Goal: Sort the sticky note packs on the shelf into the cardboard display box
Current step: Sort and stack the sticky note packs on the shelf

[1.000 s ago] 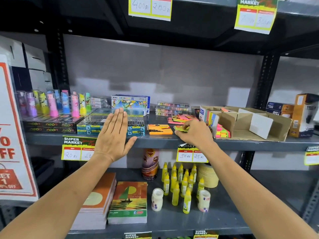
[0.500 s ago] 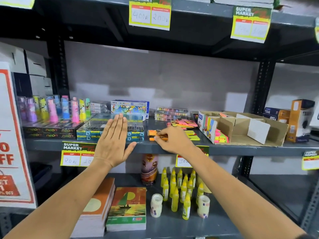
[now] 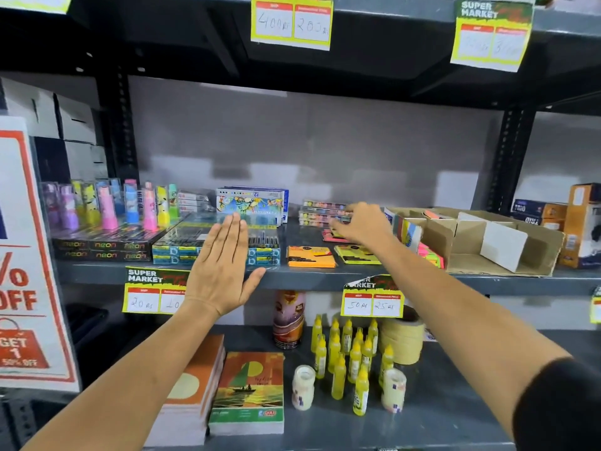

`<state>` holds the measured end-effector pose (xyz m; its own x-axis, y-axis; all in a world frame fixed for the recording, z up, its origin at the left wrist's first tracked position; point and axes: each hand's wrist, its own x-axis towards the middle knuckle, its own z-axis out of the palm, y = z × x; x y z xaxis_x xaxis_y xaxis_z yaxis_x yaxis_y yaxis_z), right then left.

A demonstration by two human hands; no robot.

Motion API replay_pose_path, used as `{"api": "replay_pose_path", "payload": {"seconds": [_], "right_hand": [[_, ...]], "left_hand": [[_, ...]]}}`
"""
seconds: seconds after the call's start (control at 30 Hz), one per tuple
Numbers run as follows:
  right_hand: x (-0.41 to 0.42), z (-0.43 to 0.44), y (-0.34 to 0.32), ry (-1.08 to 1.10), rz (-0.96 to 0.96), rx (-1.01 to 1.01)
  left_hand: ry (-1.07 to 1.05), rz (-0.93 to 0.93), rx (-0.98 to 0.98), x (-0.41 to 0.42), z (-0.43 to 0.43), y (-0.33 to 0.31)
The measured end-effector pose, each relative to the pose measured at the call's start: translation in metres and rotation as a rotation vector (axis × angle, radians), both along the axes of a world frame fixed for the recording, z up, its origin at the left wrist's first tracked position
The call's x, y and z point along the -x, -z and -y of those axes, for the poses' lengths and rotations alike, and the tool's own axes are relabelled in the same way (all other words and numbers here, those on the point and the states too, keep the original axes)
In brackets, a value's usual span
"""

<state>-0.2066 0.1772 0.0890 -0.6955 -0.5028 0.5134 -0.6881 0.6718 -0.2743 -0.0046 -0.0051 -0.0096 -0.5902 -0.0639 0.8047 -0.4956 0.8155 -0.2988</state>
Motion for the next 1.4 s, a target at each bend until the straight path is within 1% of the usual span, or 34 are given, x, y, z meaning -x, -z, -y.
{"api": "replay_pose_path", "payload": {"seconds": [0.07, 0.17, 0.4, 0.67, 0.73, 0.87, 1.0, 1.1, 1.2, 1.4], "right_hand": [[0.017, 0.003, 0.002, 0.086, 0.05, -0.129], [0.029, 0.007, 0.001, 0.118, 0.107, -0.259], [0.036, 0.018, 0.001, 0.167, 0.101, -0.327], [0.042, 0.023, 0.002, 0.18, 0.141, -0.197], [0.043, 0.024, 0.004, 0.194, 0.143, -0.114], [0.044, 0.026, 0.005, 0.188, 0.15, 0.13], [0.029, 0.042, -0.004, 0.102, 0.132, 0.23], [0.006, 0.06, -0.01, 0.038, 0.126, 0.232], [-0.014, 0.079, -0.006, -0.03, 0.117, 0.187], [-0.028, 0.099, 0.013, -0.035, 0.096, 0.059]], "left_hand": [[0.001, 0.006, 0.006, 0.0, 0.0, 0.0], [-0.004, 0.004, 0.013, 0.0, 0.001, 0.001], [-0.015, 0.009, 0.02, 0.001, 0.002, 0.001], [-0.019, -0.002, 0.031, 0.001, 0.002, 0.001], [-0.019, -0.004, 0.029, 0.001, 0.001, 0.001], [-0.018, -0.012, 0.031, 0.002, 0.0, 0.001], [-0.025, -0.011, 0.035, 0.002, 0.001, 0.002], [-0.03, -0.008, 0.035, 0.002, 0.001, 0.001], [-0.03, -0.005, 0.03, 0.002, 0.001, 0.001], [-0.029, -0.008, 0.03, 0.001, 0.001, 0.001]]}}
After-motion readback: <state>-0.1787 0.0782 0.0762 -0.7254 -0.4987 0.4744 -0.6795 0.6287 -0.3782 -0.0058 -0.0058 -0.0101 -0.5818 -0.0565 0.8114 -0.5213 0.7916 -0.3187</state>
